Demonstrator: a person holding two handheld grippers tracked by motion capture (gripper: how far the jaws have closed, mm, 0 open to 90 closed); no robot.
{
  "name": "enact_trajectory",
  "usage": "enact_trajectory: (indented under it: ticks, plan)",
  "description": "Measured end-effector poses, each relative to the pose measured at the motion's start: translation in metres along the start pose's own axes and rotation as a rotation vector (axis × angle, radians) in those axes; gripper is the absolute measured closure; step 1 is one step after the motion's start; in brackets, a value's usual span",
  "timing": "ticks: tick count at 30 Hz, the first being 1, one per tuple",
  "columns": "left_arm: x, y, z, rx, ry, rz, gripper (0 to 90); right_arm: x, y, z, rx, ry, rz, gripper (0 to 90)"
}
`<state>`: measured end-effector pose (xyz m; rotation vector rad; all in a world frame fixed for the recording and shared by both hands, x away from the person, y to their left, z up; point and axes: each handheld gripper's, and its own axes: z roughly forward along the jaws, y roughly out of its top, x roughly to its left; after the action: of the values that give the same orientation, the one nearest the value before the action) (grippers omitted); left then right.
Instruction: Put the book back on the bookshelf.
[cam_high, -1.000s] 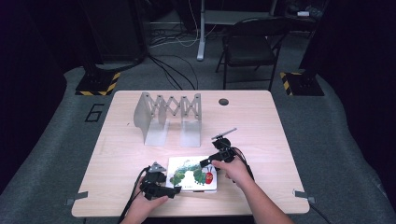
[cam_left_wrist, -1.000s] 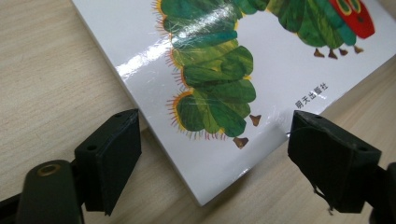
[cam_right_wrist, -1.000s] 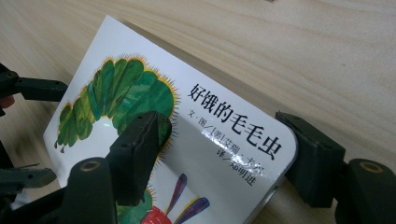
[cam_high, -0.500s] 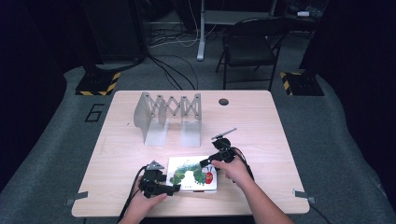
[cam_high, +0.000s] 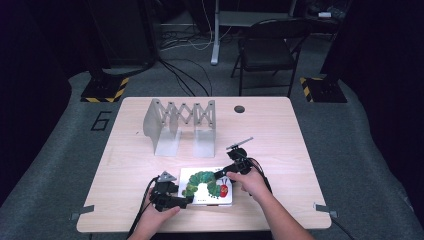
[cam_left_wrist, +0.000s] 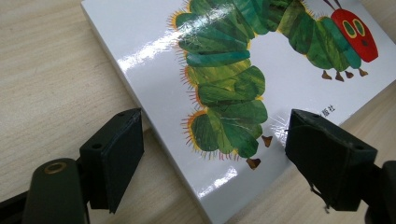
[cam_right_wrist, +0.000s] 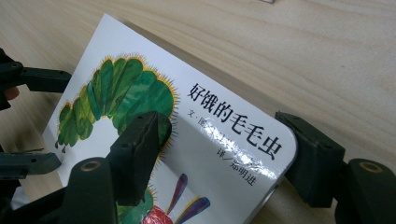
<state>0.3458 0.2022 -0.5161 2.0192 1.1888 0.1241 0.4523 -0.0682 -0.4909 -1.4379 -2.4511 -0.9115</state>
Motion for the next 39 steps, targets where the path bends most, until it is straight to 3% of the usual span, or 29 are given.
enact_trajectory:
  ticks: [4, 15, 24, 28, 29, 30, 33, 35, 39]
  plan:
    - [-0.002, 0.000, 0.001, 0.004, 0.012, 0.027, 16.7, 0.003, 0.000, -0.002, -0.007, -0.009, -0.013, 33.8]
    - [-0.001, 0.001, 0.002, 0.005, 0.004, 0.033, 14.5, 0.014, 0.001, -0.011, -0.047, -0.038, -0.046, 36.9]
    - [0.000, 0.004, 0.003, 0.007, -0.030, -0.012, 16.3, 0.022, 0.000, -0.023, -0.062, -0.048, -0.081, 41.5]
    - [-0.001, 0.005, 0.001, 0.000, -0.014, -0.024, 19.7, 0.023, -0.002, -0.024, -0.065, -0.054, -0.079, 41.5]
    - [-0.002, 0.005, 0.000, -0.002, -0.016, -0.046, 21.7, 0.023, -0.002, -0.024, -0.073, -0.053, -0.079, 41.4]
    - [0.000, 0.005, -0.001, 0.002, -0.011, -0.021, 22.6, 0.024, -0.003, -0.024, -0.070, -0.054, -0.070, 41.5]
    - [0.000, 0.006, -0.004, 0.004, -0.002, -0.028, 25.4, 0.026, -0.002, -0.026, -0.070, -0.066, -0.092, 41.6]
    - [-0.001, 0.007, -0.006, 0.002, -0.009, -0.060, 27.6, 0.028, -0.002, -0.027, -0.079, -0.066, -0.086, 42.1]
    - [0.000, 0.009, -0.010, 0.001, 0.010, -0.027, 31.9, 0.031, -0.002, -0.031, -0.092, -0.067, -0.097, 43.9]
